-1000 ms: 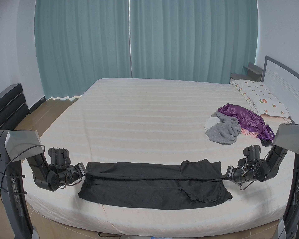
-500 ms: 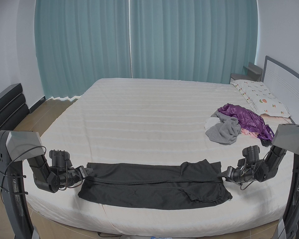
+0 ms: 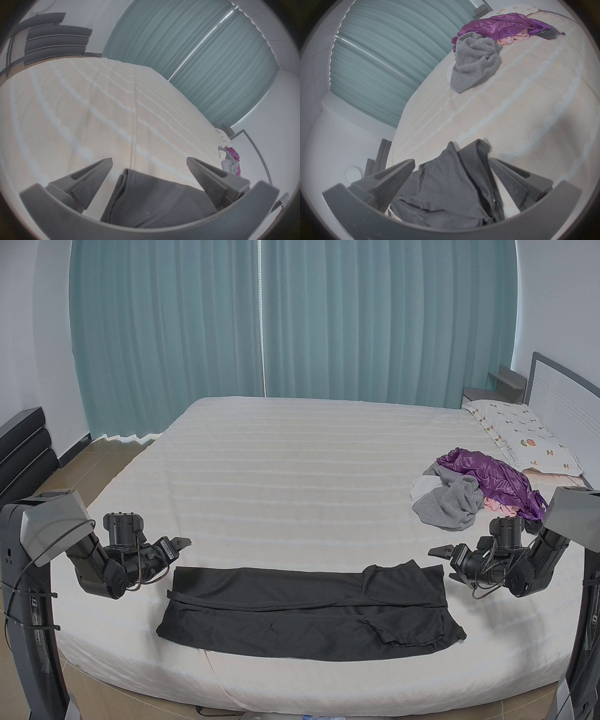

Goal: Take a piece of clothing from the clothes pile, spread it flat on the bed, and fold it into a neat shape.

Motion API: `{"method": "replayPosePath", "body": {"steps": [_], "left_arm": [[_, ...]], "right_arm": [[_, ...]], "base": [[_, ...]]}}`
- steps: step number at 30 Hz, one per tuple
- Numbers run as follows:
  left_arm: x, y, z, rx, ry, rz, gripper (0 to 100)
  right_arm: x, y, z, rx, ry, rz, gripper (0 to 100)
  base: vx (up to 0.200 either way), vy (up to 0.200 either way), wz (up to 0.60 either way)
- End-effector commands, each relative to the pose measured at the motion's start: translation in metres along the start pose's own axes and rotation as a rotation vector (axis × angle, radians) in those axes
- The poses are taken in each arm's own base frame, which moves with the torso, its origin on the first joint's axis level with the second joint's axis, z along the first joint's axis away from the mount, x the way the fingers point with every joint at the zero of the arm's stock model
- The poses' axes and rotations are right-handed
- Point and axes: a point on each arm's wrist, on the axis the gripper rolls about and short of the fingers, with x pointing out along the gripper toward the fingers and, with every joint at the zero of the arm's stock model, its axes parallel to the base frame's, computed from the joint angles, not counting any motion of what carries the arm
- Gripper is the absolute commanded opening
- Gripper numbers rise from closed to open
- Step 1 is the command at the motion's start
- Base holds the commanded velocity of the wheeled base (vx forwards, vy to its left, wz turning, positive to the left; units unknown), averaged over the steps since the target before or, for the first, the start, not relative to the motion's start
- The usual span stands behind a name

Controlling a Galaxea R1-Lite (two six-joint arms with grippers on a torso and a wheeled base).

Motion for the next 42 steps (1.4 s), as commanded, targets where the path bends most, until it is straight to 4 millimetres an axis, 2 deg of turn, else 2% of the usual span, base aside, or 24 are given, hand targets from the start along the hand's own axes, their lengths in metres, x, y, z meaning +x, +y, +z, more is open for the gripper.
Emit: {"method": "replayPosePath", "body": {"steps": [1, 4, 16, 17, 29, 35, 42], "left_arm": [[0.029, 0.009, -0.008, 0.032, 0.041, 0.022, 100], [0.031, 0.010, -0.016, 0.089, 0.065, 0.031, 100], [0.022, 0.010, -0.030, 0.093, 0.109, 0.050, 100], [0.023, 0.010, -0.030, 0.093, 0.106, 0.048, 0], [0.023, 0.019, -0.014, 0.066, 0.025, 0.104, 0], [0.028, 0.014, -0.007, 0.034, -0.001, 0.085, 0], [0.028, 0.011, -0.010, 0.037, 0.005, 0.078, 0]], "right_arm": [[0.011, -0.019, -0.008, 0.027, 0.015, -0.022, 100], [0.012, -0.018, -0.009, 0.025, 0.016, -0.019, 100], [0.012, -0.019, -0.010, 0.026, 0.018, -0.021, 100], [0.012, -0.019, -0.010, 0.026, 0.018, -0.020, 100], [0.012, -0.019, -0.011, 0.025, 0.021, -0.022, 100], [0.012, -0.019, -0.011, 0.025, 0.021, -0.022, 100], [0.014, -0.017, -0.008, 0.026, 0.017, -0.019, 100]], "base": [[0.000, 0.000, 0.00], [0.000, 0.000, 0.00], [0.000, 0.000, 0.00], [0.000, 0.000, 0.00], [0.000, 0.000, 0.00], [0.000, 0.000, 0.00], [0.000, 0.000, 0.00]]}}
